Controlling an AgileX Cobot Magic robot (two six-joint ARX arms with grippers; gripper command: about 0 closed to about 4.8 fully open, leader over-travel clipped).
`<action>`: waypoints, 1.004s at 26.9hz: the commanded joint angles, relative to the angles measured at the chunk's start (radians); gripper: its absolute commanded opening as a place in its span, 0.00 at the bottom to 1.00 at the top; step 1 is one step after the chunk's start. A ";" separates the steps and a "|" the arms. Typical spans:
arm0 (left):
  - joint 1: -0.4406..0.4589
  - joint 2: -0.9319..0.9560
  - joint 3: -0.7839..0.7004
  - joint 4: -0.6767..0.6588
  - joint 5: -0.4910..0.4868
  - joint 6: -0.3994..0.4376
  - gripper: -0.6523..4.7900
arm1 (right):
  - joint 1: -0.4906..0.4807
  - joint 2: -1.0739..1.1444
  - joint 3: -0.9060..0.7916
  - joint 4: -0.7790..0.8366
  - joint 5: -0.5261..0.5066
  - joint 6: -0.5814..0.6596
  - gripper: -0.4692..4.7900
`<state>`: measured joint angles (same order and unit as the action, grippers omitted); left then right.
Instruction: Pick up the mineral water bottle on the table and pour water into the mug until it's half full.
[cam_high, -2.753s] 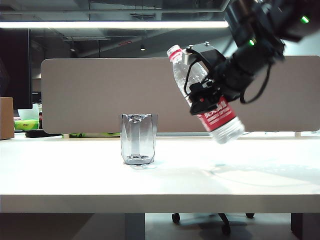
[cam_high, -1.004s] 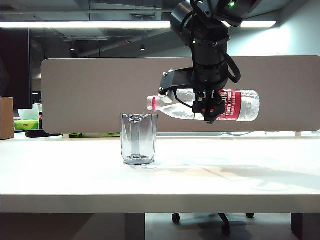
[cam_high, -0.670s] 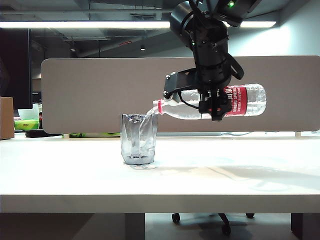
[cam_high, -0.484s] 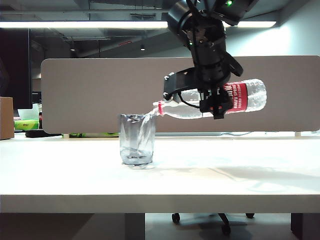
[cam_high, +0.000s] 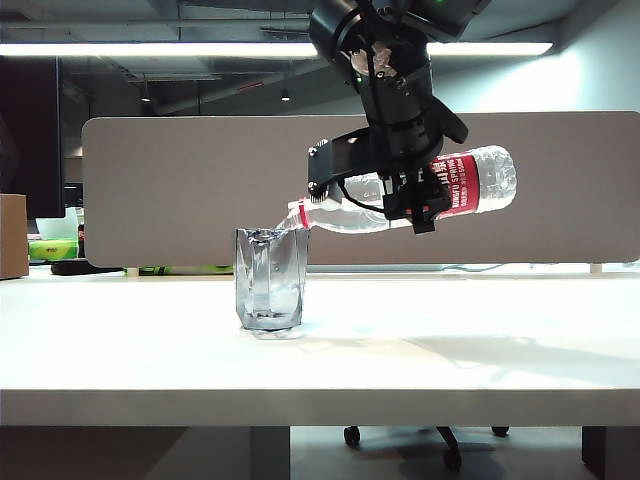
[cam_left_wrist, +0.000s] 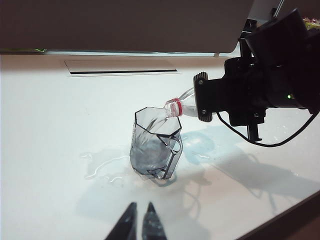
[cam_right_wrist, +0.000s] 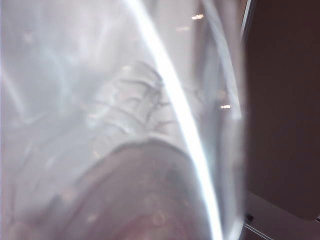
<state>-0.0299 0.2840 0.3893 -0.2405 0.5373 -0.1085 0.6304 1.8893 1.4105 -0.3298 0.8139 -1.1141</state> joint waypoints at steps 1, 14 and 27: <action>0.001 0.001 0.008 0.009 -0.002 -0.003 0.16 | 0.002 -0.011 0.010 0.027 0.025 -0.017 0.56; 0.001 0.001 0.008 -0.023 -0.003 0.005 0.16 | 0.019 -0.011 0.010 0.059 0.013 0.093 0.56; 0.001 0.001 0.008 0.006 -0.048 0.004 0.16 | 0.011 -0.012 0.006 -0.019 -0.229 0.700 0.55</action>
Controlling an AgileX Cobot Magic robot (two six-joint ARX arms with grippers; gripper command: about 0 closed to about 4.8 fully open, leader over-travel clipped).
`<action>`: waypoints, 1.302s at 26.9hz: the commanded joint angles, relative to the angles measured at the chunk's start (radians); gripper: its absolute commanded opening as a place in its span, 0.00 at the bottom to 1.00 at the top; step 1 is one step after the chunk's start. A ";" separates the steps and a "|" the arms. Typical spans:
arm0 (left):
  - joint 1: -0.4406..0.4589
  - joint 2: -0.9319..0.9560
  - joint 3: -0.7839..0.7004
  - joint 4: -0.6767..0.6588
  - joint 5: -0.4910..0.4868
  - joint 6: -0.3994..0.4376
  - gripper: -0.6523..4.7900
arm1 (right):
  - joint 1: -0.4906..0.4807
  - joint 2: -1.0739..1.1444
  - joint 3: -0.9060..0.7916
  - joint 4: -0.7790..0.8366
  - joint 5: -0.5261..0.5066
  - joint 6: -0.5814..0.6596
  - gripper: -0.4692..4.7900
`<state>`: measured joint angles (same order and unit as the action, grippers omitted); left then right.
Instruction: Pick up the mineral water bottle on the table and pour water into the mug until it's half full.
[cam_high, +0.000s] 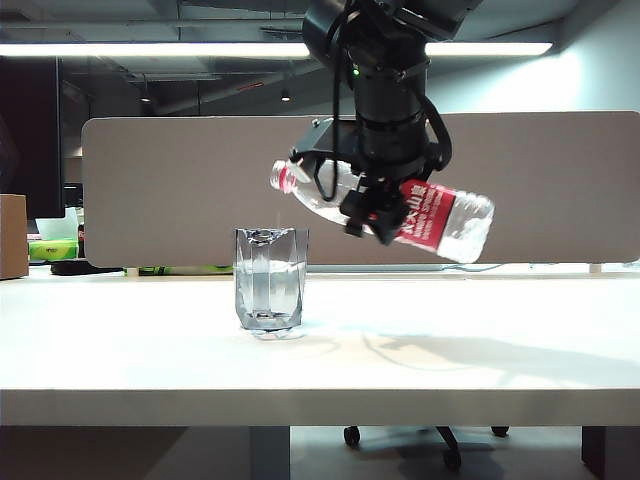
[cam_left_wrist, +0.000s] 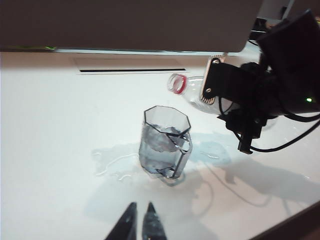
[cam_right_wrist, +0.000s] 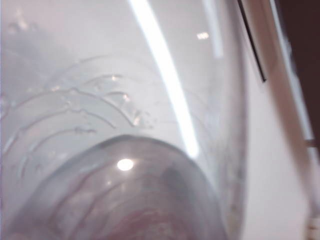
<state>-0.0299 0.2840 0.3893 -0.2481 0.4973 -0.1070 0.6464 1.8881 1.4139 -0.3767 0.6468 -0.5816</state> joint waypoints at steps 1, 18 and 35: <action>0.001 0.001 0.008 0.014 -0.008 0.002 0.16 | -0.009 -0.011 -0.001 0.038 -0.077 0.206 0.55; 0.001 0.001 0.008 0.015 -0.007 0.002 0.16 | -0.190 -0.209 -0.510 0.890 -0.406 0.613 0.54; 0.000 0.001 0.008 0.021 -0.007 0.002 0.16 | -0.219 -0.180 -0.793 1.363 -0.406 0.691 0.54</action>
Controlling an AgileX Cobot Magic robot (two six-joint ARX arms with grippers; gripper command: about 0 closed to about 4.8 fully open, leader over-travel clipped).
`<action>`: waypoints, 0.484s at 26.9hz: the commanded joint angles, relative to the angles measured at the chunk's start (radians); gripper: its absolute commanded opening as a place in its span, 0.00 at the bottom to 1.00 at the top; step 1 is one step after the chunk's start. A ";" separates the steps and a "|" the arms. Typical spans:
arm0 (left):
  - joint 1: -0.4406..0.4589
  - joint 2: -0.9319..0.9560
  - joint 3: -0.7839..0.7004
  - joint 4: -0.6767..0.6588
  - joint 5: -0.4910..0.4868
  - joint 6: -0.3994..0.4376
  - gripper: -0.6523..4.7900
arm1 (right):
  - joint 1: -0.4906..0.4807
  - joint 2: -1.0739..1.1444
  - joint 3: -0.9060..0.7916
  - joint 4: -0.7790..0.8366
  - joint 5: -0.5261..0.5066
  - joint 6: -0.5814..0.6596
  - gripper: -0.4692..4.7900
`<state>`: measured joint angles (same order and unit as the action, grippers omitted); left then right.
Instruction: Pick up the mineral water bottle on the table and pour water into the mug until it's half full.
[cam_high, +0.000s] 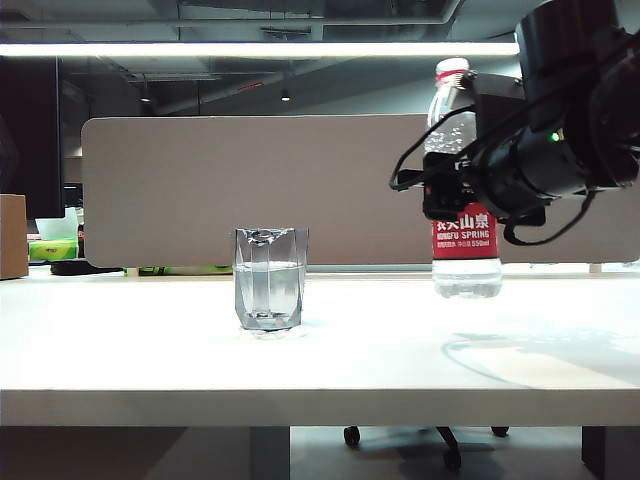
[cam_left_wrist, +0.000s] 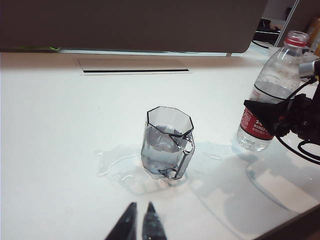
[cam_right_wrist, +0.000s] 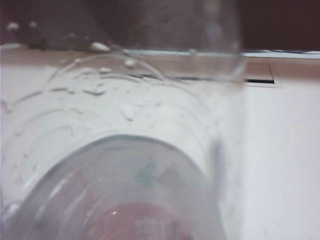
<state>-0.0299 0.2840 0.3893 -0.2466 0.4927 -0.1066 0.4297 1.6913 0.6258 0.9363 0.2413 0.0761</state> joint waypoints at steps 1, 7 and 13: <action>0.000 0.001 0.008 0.021 -0.003 0.002 0.16 | -0.006 0.035 -0.005 0.066 -0.001 0.033 0.54; 0.000 0.001 0.008 0.021 -0.003 0.002 0.16 | -0.006 0.103 -0.004 0.105 -0.016 0.033 0.54; 0.000 0.001 0.008 0.020 -0.046 0.002 0.16 | -0.006 0.147 -0.005 0.109 -0.016 0.033 0.62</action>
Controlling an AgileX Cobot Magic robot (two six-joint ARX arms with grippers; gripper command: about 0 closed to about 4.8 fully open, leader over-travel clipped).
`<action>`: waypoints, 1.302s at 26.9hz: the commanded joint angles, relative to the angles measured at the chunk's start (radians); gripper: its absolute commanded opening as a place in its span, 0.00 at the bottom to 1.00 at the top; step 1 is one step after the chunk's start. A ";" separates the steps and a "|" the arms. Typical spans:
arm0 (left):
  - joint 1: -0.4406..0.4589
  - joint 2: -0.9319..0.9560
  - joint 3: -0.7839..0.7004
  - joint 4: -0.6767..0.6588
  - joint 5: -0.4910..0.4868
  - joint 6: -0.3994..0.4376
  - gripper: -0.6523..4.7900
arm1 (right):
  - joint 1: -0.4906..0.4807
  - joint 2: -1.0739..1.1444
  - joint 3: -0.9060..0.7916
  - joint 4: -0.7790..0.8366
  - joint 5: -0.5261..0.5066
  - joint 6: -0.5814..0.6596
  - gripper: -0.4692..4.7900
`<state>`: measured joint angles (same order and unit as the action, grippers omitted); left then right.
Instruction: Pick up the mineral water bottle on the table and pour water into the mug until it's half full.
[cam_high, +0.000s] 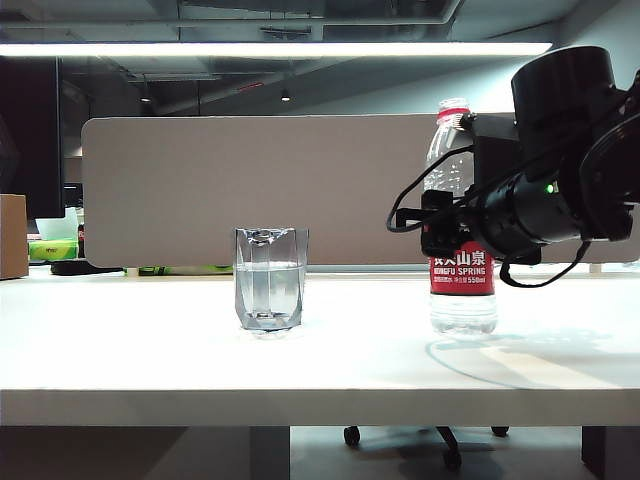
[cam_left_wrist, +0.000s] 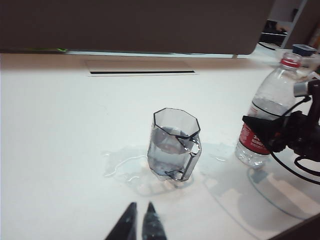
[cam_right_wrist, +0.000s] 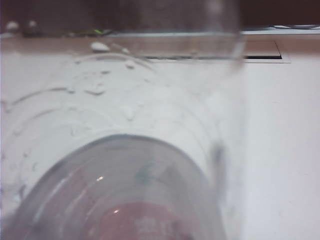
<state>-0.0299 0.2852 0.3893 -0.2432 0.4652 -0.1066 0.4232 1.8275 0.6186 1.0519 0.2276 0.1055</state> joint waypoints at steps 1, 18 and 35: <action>0.000 0.000 0.008 0.017 -0.021 0.002 0.16 | 0.000 0.013 0.003 -0.011 -0.002 0.003 0.67; 0.000 -0.006 0.008 0.133 -0.235 0.000 0.16 | 0.001 -0.051 -0.044 -0.031 0.000 -0.004 1.00; 0.002 -0.267 -0.035 0.005 -0.429 -0.014 0.14 | 0.003 -0.326 -0.278 -0.031 -0.030 0.003 1.00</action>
<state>-0.0288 0.0177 0.3664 -0.2508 0.0414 -0.1284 0.4236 1.5166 0.3435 1.0096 0.2188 0.1040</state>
